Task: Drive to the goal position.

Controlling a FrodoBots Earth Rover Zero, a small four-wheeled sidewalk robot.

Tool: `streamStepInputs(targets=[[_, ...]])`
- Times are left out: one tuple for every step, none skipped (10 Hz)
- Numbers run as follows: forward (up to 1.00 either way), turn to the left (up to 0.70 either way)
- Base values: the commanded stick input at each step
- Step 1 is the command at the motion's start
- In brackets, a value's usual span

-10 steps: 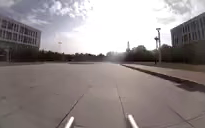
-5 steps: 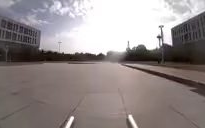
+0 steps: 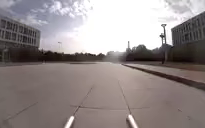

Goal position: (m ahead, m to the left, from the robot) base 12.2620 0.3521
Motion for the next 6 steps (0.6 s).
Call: streamStepInputs(targets=[[1.0,0.0],[1.0,0.0],[1.0,0.0],[1.0,0.0],[1.0,0.0],[1.0,0.22]])
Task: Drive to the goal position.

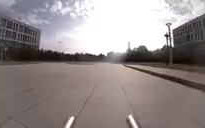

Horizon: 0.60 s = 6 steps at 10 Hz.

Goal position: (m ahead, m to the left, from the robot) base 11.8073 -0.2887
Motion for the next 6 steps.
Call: streamStepInputs(targets=[[1.0,0.4],[1.0,0.4],[1.0,0.26],[1.0,0.01],[1.0,0.0],[1.0,0.0]])
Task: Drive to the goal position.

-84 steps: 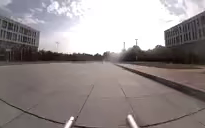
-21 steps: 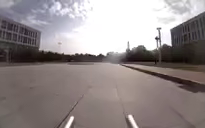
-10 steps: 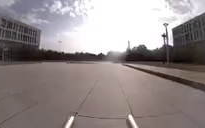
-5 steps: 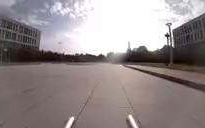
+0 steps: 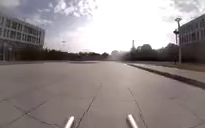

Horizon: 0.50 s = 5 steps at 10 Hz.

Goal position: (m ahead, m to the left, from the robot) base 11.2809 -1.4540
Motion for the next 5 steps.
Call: streamStepInputs(targets=[[1.0,0.0],[1.0,0.0],[1.0,0.0],[1.0,0.0],[1.0,0.0]])
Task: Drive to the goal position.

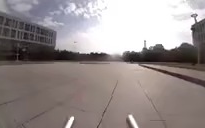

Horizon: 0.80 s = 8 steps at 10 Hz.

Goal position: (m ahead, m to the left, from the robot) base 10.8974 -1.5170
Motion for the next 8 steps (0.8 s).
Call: streamStepInputs(targets=[[1.0,-0.09],[1.0,-0.24],[1.0,-0.3],[1.0,-0.3],[1.0,-0.3],[1.0,-0.23],[1.0,0.0],[1.0,0.0]])
